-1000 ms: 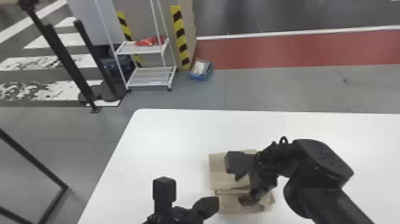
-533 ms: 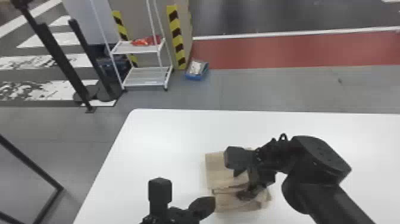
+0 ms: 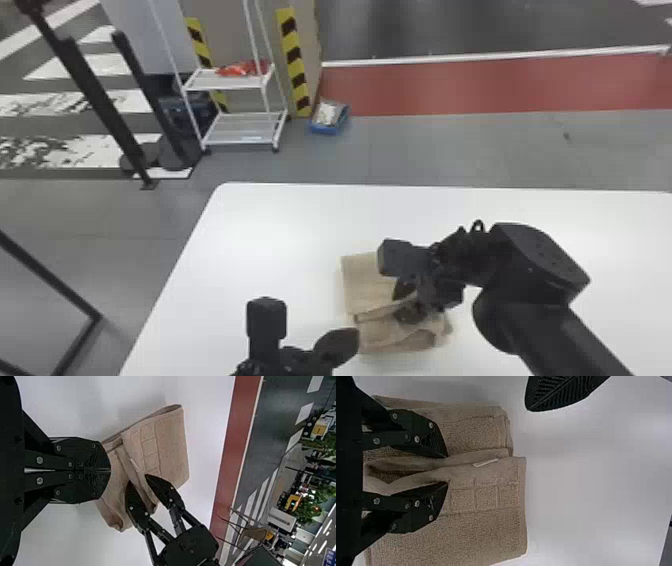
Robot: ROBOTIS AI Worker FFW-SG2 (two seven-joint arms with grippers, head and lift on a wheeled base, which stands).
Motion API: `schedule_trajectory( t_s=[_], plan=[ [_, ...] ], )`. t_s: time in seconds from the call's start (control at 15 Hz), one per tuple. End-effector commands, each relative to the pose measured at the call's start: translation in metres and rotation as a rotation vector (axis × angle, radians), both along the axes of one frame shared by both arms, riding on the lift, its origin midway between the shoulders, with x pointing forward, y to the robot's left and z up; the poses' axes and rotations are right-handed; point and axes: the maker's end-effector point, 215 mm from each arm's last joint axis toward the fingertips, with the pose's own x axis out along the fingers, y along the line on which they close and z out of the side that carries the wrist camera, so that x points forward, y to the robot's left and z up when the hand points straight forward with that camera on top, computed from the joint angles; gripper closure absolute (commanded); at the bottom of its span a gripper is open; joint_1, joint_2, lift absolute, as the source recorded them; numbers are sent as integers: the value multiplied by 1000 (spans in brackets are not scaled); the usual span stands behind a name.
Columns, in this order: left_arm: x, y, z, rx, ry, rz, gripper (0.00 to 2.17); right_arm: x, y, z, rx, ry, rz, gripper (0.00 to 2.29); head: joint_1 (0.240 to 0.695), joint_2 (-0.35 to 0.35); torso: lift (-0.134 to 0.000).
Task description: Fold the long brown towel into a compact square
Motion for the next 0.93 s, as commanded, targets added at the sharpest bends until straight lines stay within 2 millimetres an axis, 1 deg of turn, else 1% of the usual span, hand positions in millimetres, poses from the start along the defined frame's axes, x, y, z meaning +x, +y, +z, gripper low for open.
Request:
schedule_trajectory(
  t_s=[0.0,0.07,0.33,0.4,0.6,0.67,0.73,0.87],
  plan=[
    [0,0,0,1,1,-1,1656,3,-1,3,8,2,-17,1028,695,159,0],
    [0,1,0,2,1,0,1656,2,0,5,15,7,-22,1028,695,157,0],
    [0,-1,0,2,2,-4,1656,8,-2,41,73,-5,-50,1031,695,158,0],
    [-1,-2,0,1,2,-6,1656,10,-4,46,78,-3,-58,1031,695,157,0],
    [-3,-12,2,-6,1,-21,1656,10,-9,46,74,3,-75,1028,695,147,0],
    [-1,-13,4,-6,-5,-23,1652,10,-10,42,67,2,-74,1028,695,143,0],
    [-1,-14,4,-6,-5,-25,1656,6,-11,35,61,10,-73,1025,695,138,0],
    [-1,-15,4,4,-7,-28,1656,2,-11,26,63,25,-76,1025,695,126,0]
  ],
)
